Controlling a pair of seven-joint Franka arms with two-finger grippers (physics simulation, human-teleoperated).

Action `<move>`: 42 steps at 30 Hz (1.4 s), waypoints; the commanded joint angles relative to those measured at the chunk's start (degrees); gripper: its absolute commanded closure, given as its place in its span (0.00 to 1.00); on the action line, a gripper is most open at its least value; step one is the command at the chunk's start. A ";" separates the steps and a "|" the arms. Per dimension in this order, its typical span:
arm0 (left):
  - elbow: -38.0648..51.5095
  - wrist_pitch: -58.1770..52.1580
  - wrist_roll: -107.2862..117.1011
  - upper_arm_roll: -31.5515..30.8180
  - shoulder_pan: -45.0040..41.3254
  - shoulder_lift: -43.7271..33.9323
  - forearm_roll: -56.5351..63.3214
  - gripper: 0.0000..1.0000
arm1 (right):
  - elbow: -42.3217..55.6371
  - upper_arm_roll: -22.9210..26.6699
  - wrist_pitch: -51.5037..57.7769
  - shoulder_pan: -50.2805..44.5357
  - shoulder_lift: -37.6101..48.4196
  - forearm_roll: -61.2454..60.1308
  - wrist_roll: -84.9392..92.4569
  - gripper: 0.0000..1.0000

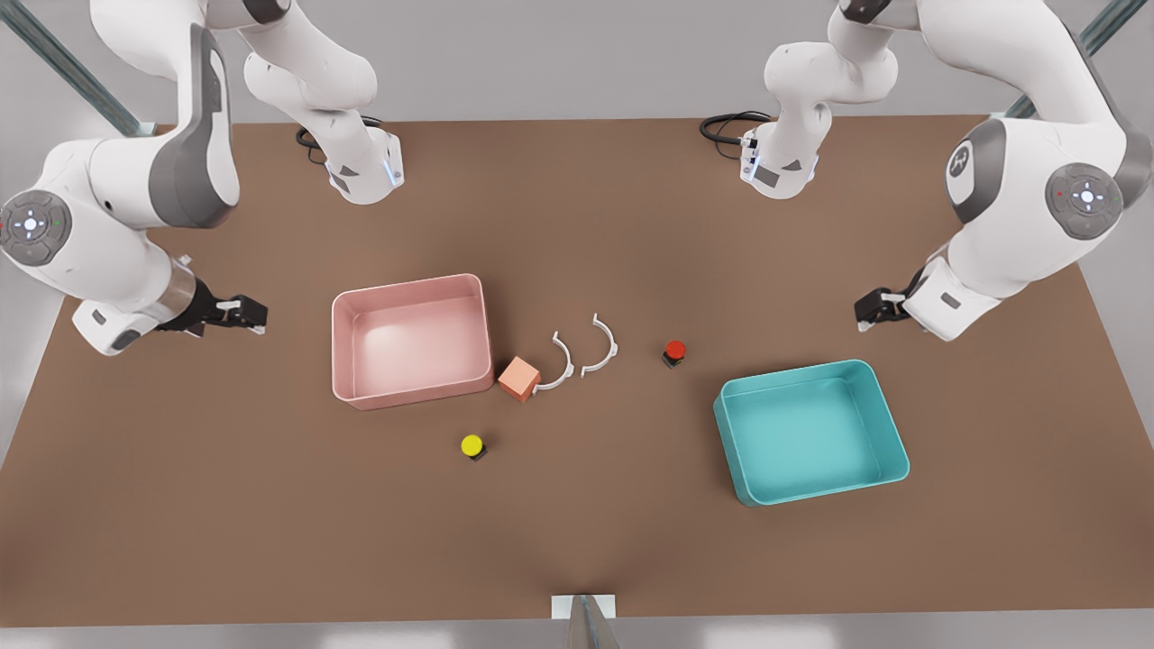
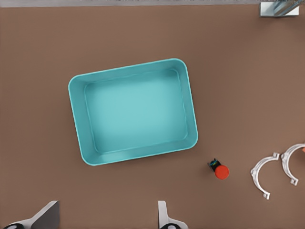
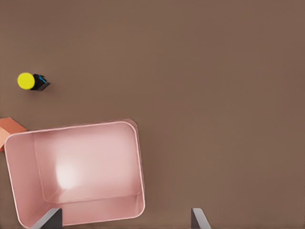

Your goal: Place the red button in the blue storage box with the left arm, and place the yellow button in the pink storage box with the right arm

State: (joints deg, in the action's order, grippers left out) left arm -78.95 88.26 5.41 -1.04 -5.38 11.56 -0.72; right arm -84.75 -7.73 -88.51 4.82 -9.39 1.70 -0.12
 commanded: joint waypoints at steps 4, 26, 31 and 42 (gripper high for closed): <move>-0.85 3.05 27.07 -0.11 -11.30 4.68 -0.50 0.00 | -0.23 -0.18 0.79 -0.34 -2.74 -0.03 0.47 0.00; -33.90 49.46 46.88 -0.11 -24.06 17.35 -6.66 0.00 | 5.56 -4.92 -31.46 -17.82 -32.10 1.37 -17.98 0.00; -33.90 50.52 46.79 -0.11 -23.88 18.05 -6.75 0.33 | 13.20 -4.22 -31.55 -19.06 -38.24 5.86 -23.78 0.00; -33.29 44.99 45.39 0.07 -22.30 13.84 -6.66 0.45 | 15.85 -4.39 -40.78 -20.38 -46.42 6.74 -23.43 0.00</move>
State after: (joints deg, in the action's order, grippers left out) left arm -112.37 136.71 46.75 -0.99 -27.96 26.36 -7.41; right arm -68.91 -12.12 -125.25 -15.54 -55.57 8.35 -16.88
